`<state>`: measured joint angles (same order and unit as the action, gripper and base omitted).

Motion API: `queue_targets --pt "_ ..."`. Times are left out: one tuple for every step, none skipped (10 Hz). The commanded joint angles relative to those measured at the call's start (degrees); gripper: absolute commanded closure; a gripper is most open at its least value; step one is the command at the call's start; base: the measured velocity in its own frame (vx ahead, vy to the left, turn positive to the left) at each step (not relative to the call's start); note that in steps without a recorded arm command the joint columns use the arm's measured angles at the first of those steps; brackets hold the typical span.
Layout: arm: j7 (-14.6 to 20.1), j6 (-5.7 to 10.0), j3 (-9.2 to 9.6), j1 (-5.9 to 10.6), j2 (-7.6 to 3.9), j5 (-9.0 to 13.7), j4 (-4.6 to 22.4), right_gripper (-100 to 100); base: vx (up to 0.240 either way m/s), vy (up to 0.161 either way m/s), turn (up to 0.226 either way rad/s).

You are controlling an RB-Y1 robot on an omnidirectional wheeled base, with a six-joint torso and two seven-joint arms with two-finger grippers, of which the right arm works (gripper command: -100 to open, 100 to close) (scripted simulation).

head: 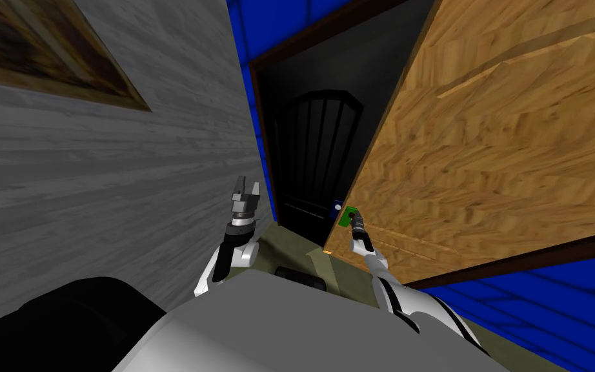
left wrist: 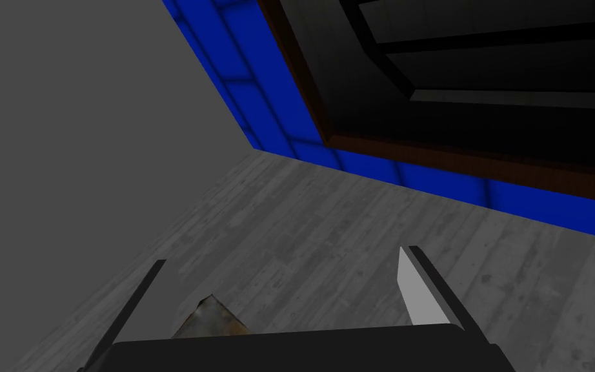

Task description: Pull the door open

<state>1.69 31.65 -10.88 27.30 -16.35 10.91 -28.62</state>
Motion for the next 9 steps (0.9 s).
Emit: queue_targets --pt "0.0 0.0 0.0 0.0 0.0 0.0 0.0 -100 0.064 0.042 0.009" --pt "0.0 0.0 0.0 0.0 0.0 0.0 0.0 100 0.0 0.0 0.0" --pt "0.0 0.0 0.0 0.0 0.0 0.0 0.0 100 -0.02 -0.016 0.014" --pt "0.0 0.0 0.0 0.0 0.0 0.0 0.0 100 -0.021 -0.012 0.017" --pt "0.0 0.0 0.0 0.0 0.0 0.0 0.0 100 -0.014 -0.006 0.006" --pt "0.0 0.0 0.0 0.0 0.0 0.0 0.0 100 -0.007 0.0 -0.002" --pt "0.0 0.0 0.0 0.0 0.0 0.0 0.0 100 0.0 0.0 0.0" --pt "0.21 -0.08 -0.17 -0.84 -0.69 0.06 0.35 100 -0.117 -0.048 -0.048" --pt "0.21 -0.08 -0.17 -0.84 -0.69 0.06 0.25 100 -0.16 -0.076 -0.028"
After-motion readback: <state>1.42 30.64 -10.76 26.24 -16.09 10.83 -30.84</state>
